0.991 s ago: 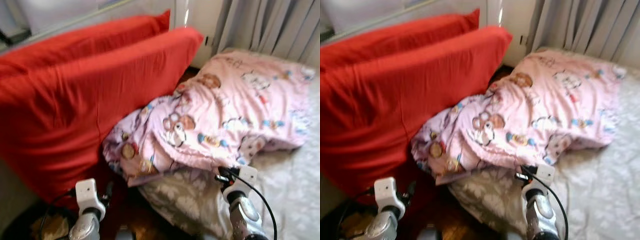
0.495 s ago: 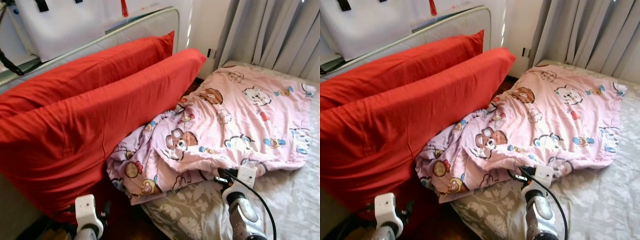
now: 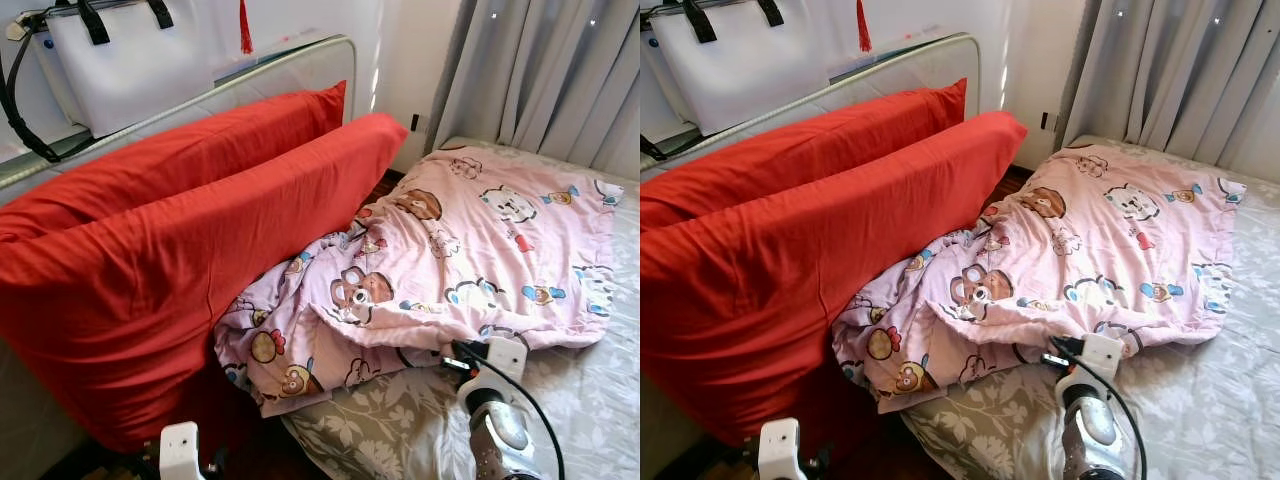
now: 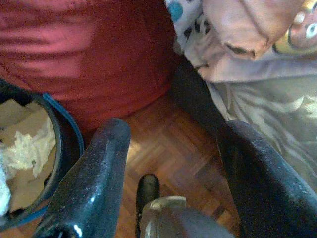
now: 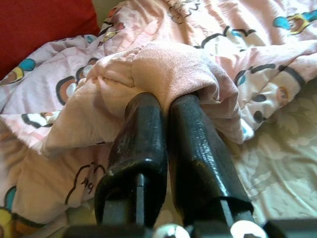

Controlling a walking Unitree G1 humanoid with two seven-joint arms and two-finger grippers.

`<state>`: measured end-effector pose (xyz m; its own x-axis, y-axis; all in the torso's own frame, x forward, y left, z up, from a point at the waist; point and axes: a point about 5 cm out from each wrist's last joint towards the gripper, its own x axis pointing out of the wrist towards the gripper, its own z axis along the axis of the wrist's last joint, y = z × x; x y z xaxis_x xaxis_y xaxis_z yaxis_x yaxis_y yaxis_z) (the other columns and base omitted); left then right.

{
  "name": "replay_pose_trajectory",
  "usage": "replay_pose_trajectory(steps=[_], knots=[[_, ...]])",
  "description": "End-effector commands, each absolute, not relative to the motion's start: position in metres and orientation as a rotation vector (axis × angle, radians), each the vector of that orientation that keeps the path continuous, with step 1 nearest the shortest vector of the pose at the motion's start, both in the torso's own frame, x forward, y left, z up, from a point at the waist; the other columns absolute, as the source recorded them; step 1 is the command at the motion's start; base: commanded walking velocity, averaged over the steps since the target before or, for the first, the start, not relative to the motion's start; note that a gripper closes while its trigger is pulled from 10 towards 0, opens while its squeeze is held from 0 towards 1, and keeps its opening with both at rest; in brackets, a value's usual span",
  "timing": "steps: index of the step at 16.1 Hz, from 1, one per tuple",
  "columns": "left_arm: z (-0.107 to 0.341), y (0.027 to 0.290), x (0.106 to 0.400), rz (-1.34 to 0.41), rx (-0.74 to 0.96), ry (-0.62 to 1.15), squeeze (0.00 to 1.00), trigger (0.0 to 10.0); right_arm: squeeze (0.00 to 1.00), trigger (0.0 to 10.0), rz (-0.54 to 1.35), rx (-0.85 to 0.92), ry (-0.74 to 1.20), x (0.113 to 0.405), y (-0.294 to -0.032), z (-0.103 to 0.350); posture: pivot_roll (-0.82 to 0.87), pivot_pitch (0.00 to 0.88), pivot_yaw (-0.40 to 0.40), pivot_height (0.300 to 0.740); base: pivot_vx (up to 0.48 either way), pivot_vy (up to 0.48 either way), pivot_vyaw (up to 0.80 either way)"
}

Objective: Clean up the room

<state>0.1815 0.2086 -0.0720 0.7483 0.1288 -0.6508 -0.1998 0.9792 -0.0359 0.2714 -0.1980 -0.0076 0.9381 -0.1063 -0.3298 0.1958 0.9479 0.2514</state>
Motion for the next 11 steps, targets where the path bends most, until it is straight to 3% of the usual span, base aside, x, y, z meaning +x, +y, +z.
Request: replay_pose_trajectory(steps=[1, 11], knots=[[-0.0753, 0.21, 0.1751, 0.178, -0.088, 0.726, 0.0, 10.0, 0.0, 10.0, -0.166, 0.285, 0.315, 0.2698, -0.1984, -0.0083, 0.01, 0.0, -0.003, 0.74, 0.0, 0.0, 0.0], [-0.0802, 0.2108, 0.1663, 0.167, -0.082, 0.766, 0.0, 10.0, 0.0, 10.0, -0.161, 0.276, 0.291, 0.2725, -0.1935, -0.0055, 0.0, 0.0, 0.015, 0.74, 0.0, 0.0, 0.0]])
